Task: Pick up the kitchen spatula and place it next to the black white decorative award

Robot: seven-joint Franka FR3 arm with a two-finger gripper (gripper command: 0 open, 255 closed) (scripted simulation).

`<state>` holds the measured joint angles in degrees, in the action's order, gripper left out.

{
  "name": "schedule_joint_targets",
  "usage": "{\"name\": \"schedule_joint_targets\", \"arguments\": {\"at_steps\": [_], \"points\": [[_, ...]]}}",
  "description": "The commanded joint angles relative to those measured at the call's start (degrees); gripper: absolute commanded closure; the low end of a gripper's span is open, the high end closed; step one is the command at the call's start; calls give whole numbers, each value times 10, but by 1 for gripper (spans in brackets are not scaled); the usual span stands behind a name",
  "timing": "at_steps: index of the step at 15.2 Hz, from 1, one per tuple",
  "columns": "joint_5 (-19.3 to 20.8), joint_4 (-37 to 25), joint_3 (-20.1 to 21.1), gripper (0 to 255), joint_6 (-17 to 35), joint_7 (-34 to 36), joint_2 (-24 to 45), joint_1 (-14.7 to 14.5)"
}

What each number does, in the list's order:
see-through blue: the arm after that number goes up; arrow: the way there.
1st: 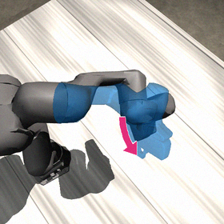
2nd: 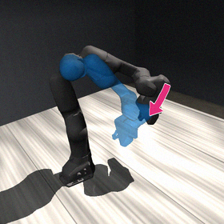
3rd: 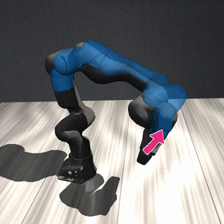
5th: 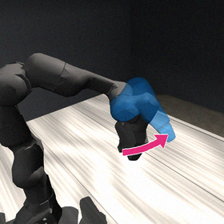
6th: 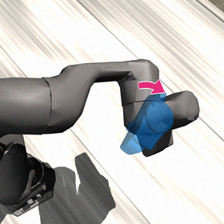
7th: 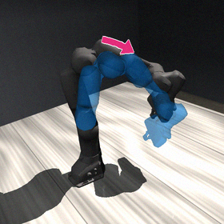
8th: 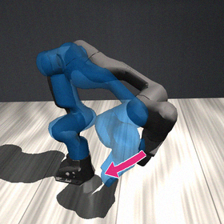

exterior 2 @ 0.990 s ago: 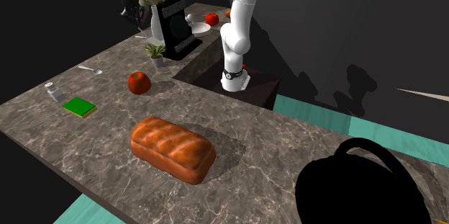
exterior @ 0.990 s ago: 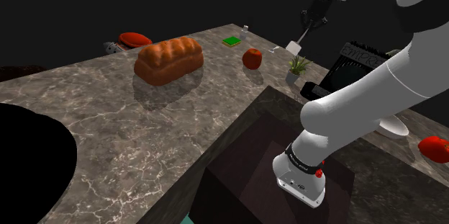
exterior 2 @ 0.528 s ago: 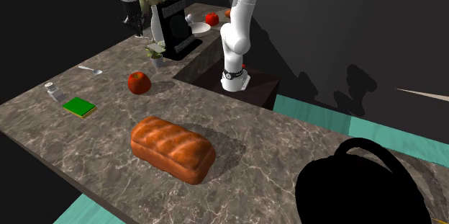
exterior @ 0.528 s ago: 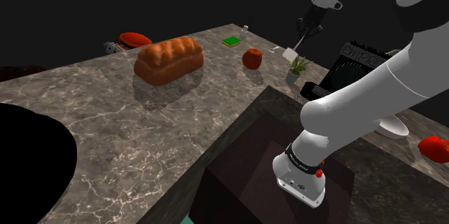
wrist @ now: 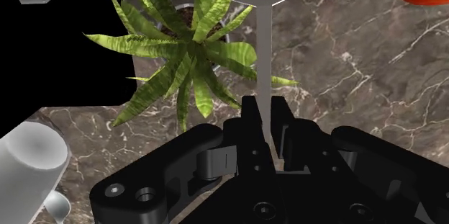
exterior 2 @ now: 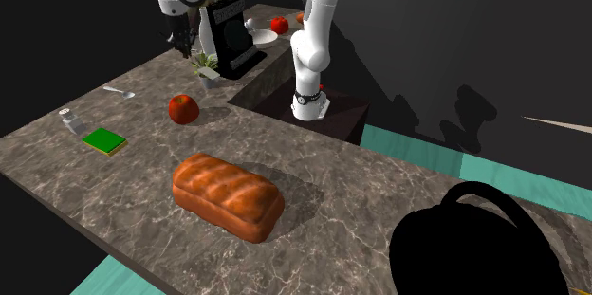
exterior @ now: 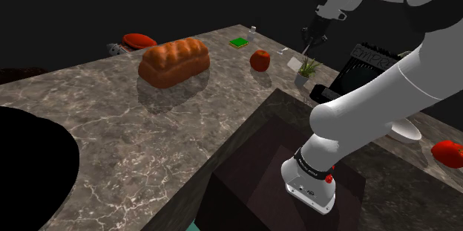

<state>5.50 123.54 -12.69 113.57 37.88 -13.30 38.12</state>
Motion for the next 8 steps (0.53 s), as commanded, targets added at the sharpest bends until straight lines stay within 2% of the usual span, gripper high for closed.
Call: {"name": "schedule_joint_targets", "arguments": {"at_steps": [1, 8], "points": [[0, 13, -1, 255, 15, -1, 2, 1], [0, 53, -4, 255, 70, 0, 17, 1]]}}
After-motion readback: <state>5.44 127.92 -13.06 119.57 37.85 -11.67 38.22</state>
